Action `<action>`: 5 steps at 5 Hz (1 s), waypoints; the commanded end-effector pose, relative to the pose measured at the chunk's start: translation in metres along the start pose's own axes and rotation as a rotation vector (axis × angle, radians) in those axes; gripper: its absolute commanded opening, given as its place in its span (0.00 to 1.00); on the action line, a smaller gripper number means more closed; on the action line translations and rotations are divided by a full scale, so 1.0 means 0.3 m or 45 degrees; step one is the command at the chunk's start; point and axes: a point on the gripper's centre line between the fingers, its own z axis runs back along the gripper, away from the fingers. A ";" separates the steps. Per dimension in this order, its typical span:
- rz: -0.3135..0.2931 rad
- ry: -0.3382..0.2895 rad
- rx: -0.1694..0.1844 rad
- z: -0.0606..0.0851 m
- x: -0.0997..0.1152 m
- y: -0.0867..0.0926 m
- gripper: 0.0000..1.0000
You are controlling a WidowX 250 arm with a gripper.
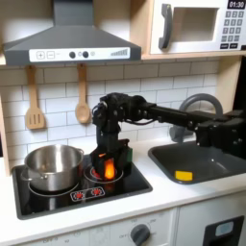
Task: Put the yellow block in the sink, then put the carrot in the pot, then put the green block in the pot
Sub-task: 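Put the carrot in the pot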
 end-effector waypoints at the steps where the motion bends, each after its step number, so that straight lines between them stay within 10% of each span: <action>1: 0.007 -0.024 -0.003 0.017 0.029 -0.002 1.00; 5: 0.031 -0.010 -0.013 -0.001 0.064 0.006 1.00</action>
